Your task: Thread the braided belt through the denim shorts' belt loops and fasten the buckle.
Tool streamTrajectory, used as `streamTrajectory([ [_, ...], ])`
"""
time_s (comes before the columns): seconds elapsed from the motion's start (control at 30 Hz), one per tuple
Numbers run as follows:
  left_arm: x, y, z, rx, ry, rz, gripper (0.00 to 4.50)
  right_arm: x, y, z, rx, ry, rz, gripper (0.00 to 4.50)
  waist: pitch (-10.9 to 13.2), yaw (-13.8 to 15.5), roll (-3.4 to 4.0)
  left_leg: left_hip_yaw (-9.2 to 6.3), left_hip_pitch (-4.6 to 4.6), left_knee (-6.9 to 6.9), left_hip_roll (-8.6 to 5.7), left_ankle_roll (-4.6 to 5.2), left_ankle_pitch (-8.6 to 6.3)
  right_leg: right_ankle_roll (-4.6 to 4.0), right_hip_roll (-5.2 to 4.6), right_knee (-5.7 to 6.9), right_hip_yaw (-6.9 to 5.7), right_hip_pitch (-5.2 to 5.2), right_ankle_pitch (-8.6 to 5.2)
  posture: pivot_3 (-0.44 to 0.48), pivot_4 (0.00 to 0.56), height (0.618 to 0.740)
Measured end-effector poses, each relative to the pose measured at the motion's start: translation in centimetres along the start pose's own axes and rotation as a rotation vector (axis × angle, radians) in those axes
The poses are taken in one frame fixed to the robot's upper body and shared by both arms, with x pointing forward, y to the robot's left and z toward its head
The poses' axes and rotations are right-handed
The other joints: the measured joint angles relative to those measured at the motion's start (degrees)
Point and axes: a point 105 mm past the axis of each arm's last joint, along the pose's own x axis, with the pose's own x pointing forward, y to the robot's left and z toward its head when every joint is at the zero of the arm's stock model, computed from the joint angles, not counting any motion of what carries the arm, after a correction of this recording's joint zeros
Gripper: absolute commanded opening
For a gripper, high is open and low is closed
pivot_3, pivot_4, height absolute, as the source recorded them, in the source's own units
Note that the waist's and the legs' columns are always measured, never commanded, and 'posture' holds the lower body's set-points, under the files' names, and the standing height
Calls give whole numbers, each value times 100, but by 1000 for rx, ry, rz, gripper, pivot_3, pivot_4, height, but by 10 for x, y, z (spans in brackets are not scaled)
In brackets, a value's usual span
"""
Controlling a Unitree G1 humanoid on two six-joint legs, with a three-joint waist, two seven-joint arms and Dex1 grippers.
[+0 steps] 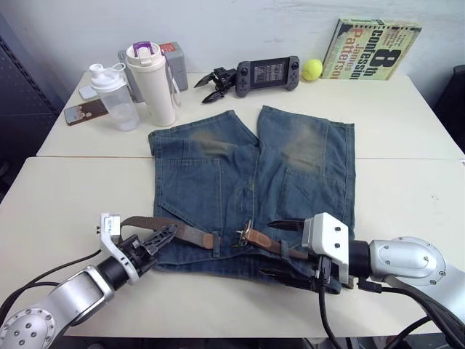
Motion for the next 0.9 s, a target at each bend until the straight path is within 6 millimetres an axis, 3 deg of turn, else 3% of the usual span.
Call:
streamTrajectory([
  [0.13,9,0,-15,70,98,-36,0,0,-2,-5,-10,25,-26,4455,1,4,-2,-4,3,-1,-7,1,-1,1,-1,-7,0,9,0,0,150,739],
  [0.4,29,6,-15,197,208,-94,0,9,3,-16,-102,61,-53,4455,1,0,-2,-7,7,-3,-11,1,-1,3,-2,-8,-2,11,1,0,150,739],
  [0.67,41,3,-19,319,304,-154,0,27,-8,-21,-459,62,-130,4455,1,8,-2,-11,7,-2,-17,1,-1,5,-8,-8,-4,12,2,0,150,739],
  [0.9,44,4,-25,379,354,-179,0,36,0,-29,-665,46,-94,4455,2,5,-2,-12,7,1,-17,1,-1,5,-12,-5,-5,14,2,0,150,739],
])
